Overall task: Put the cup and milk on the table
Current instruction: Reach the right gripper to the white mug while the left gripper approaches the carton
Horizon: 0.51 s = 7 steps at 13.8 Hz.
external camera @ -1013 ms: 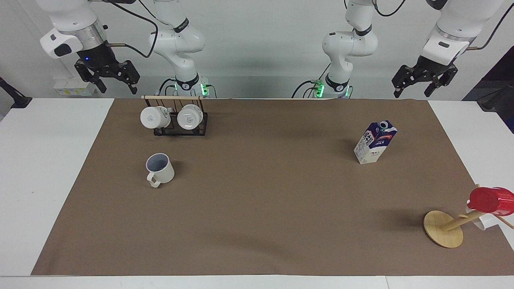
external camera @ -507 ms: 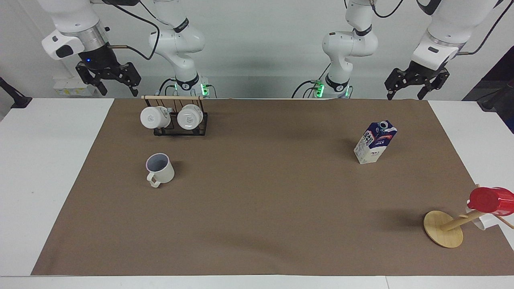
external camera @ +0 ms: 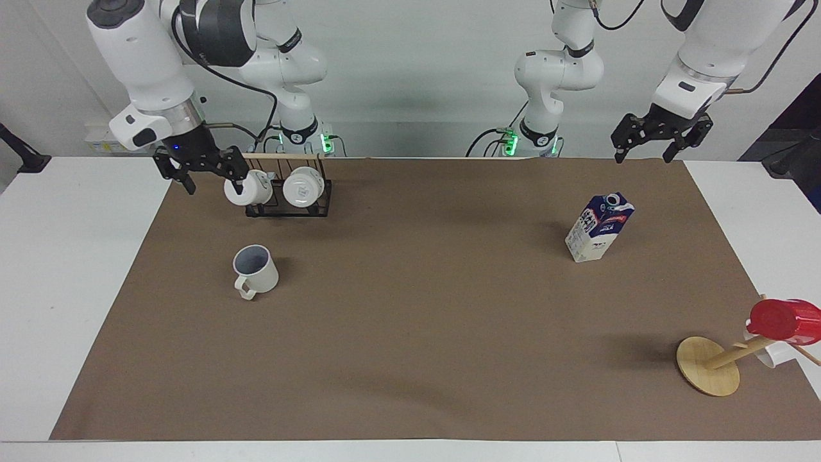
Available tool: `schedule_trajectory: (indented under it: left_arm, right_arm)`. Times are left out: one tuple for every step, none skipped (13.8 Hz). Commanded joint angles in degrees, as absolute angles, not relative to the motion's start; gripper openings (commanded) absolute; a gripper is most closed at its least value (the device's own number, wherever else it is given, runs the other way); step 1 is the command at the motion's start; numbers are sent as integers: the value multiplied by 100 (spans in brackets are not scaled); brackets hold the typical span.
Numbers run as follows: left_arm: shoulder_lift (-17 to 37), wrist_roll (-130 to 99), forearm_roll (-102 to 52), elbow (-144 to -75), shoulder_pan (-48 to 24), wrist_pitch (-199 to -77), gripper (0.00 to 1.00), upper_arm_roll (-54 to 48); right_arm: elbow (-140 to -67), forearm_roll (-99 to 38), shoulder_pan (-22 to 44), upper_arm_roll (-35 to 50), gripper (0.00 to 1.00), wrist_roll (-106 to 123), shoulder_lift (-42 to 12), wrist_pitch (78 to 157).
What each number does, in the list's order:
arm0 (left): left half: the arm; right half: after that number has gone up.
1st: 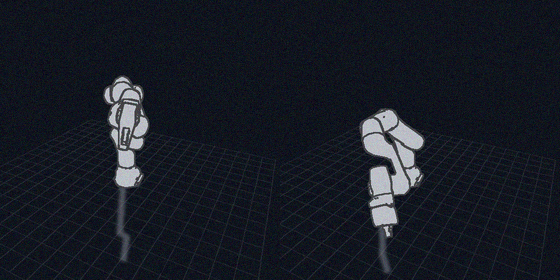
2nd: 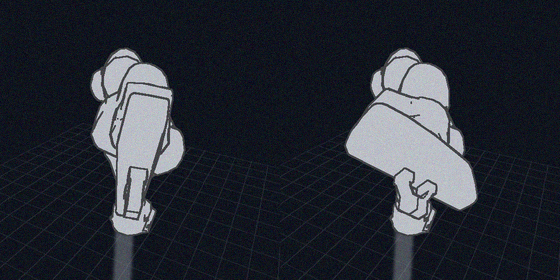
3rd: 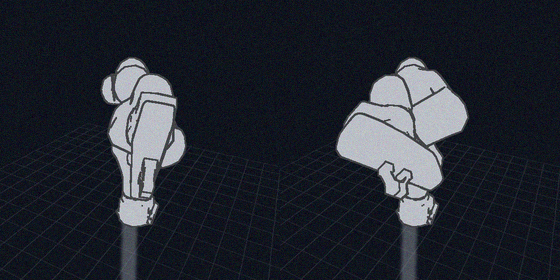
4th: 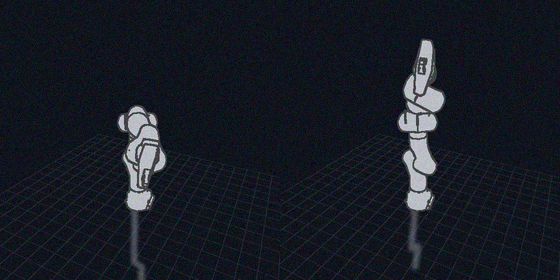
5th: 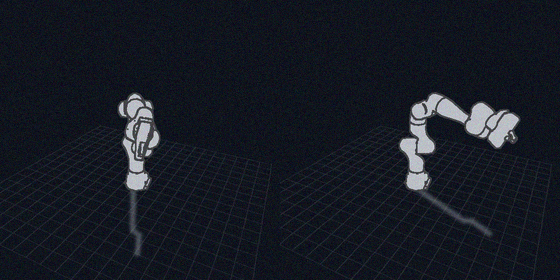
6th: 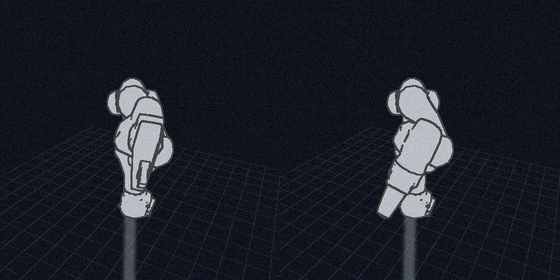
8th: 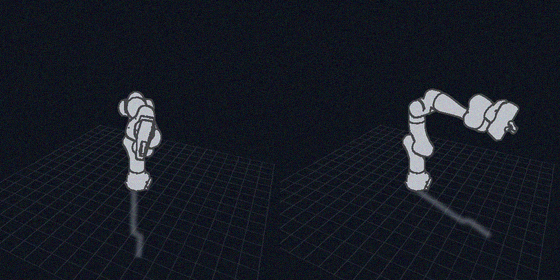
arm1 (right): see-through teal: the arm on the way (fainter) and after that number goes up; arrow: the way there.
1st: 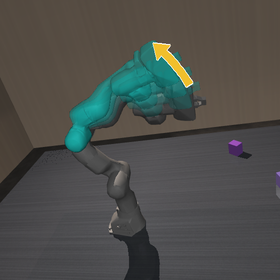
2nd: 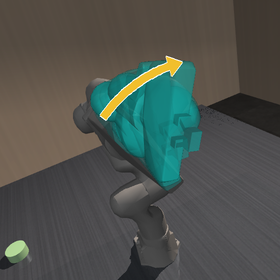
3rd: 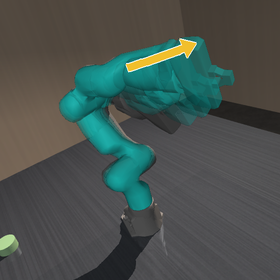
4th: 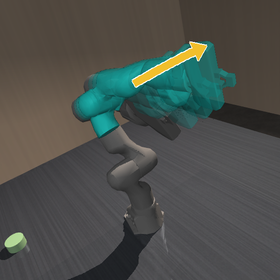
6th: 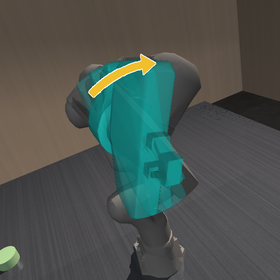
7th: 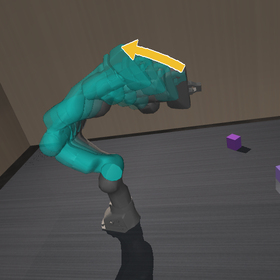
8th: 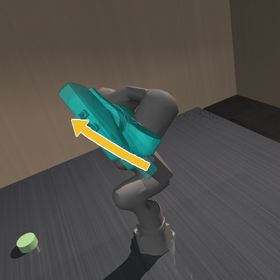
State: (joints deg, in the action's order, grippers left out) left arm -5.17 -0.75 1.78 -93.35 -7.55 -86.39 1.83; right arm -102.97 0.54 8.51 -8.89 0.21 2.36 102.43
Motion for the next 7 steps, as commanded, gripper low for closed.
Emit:
schedule_trajectory:
  left_arm:
    - [-571, -175, 237, -9649, -975, -9034, 100, 237]
    - [-571, -245, 237, -9807, -1010, -9279, 100, 237]
    - [-571, -377, 237, -9974, -1011, -9481, 100, 237]
    - [-571, -526, 237, -10063, -1019, -9588, 100, 237]
    - [-545, -640, 237, -10142, -1020, -9693, 100, 237]
    - [-536, -659, 237, -10203, -1020, -9868, 100, 237]
    - [-519, -668, 237, -10274, -1011, -10027, 100, 237]
  right_arm:
    - [-10668, 62, 966, -870, 100, 18, 62, 10790]
    - [-10861, 62, 1028, -870, 100, 44, -17, 11054]
    - [-10994, 62, 1046, -870, 100, 79, -113, 11257]
    - [-11047, 62, 1089, -870, 100, 88, -227, 11407]
    - [-11057, 53, 1229, -870, 100, 62, -385, 11574]
    - [-11074, 53, 1257, -870, 100, 44, -465, 11706]
    - [-11109, 53, 1257, -870, 100, 44, -527, 11803]
